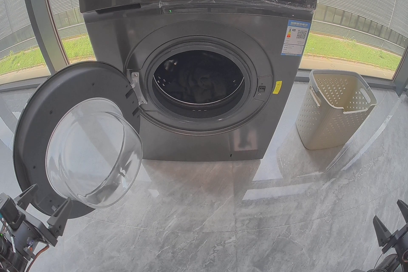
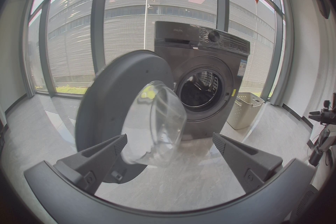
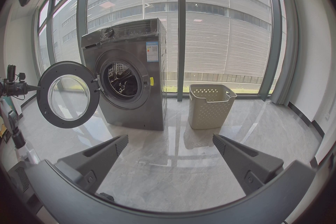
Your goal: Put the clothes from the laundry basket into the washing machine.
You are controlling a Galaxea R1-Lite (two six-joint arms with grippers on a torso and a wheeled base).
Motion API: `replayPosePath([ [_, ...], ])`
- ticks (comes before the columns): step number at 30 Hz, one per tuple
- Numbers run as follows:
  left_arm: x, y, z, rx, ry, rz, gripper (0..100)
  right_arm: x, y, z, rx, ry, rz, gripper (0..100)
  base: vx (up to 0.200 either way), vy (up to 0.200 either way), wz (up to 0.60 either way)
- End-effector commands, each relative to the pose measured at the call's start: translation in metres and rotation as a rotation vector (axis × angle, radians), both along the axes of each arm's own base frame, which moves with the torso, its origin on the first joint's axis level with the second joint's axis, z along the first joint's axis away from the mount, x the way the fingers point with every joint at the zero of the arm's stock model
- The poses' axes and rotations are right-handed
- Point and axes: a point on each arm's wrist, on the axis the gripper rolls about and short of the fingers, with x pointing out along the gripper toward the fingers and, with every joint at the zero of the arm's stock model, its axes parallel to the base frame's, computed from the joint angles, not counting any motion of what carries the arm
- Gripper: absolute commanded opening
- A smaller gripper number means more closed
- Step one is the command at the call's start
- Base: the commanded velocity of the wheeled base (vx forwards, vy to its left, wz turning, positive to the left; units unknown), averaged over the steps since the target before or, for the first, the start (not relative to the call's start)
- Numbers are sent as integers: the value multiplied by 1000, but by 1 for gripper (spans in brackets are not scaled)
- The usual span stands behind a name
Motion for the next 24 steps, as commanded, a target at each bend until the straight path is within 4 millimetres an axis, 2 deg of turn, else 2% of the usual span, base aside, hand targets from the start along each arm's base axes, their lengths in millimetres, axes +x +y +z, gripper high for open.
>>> replayPosePath([
  [1, -36, 22, -13, -42, -90, 124, 100, -16, -1, -12, 23, -89, -36, 100, 0, 0, 0],
  [7, -59, 29, -33, -34, -92, 168, 100, -16, -1, -11, 83, -97, -25, 100, 0, 0, 0],
  [9, -70, 29, -47, -21, -84, 166, 100, -16, -1, -12, 96, -108, -27, 100, 0, 0, 0],
  [13, -71, 28, -47, -14, -86, 243, 100, -15, -1, -12, 121, -97, -85, 100, 0, 0, 0],
  [14, -71, 27, -47, -3, -92, 267, 100, -17, -1, -13, 85, -113, -183, 100, 0, 0, 0],
  [15, -71, 27, -47, -3, -92, 267, 100, -17, -1, -13, 85, -113, -183, 100, 0, 0, 0],
  [16, -73, 26, -47, 39, -99, 295, 100, -22, 1, -13, -10, -159, -200, 100, 0, 0, 0],
  [19, -78, 25, -49, 99, -158, 305, 100, -23, 1, -14, -15, -173, -112, 100, 0, 0, 0],
  [24, -79, 25, -49, 89, -168, 300, 100, -22, 3, -18, 59, -136, -61, 100, 0, 0, 0],
])
